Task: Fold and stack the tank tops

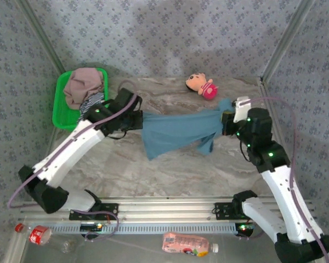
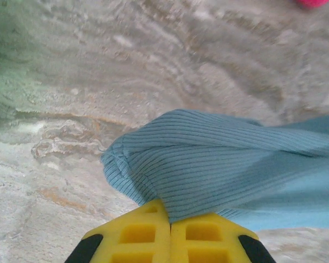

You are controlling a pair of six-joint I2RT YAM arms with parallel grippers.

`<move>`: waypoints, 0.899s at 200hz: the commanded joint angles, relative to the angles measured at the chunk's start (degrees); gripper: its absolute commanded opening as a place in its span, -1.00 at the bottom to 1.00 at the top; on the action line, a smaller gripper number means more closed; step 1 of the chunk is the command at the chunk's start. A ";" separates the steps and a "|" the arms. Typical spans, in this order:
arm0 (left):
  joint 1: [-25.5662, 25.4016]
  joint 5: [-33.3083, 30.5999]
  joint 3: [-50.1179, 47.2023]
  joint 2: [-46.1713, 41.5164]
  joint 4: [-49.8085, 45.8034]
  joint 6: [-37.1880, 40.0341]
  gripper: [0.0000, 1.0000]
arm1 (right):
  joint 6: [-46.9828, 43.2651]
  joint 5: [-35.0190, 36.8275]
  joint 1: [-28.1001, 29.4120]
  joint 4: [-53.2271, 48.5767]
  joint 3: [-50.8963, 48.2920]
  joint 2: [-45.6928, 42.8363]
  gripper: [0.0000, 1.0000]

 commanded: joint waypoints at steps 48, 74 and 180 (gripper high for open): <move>-3.04 10.62 1.91 -3.84 -3.21 -6.73 -1.00 | -8.76 -2.36 -5.16 0.52 16.80 3.90 -1.00; -2.67 10.01 -6.72 -3.64 0.89 -9.19 -1.00 | -7.21 -8.97 -5.19 2.35 14.14 10.96 -0.96; 9.16 -5.72 -20.34 10.64 3.58 -12.35 -0.92 | -7.46 -5.81 5.27 10.54 15.11 51.33 -0.32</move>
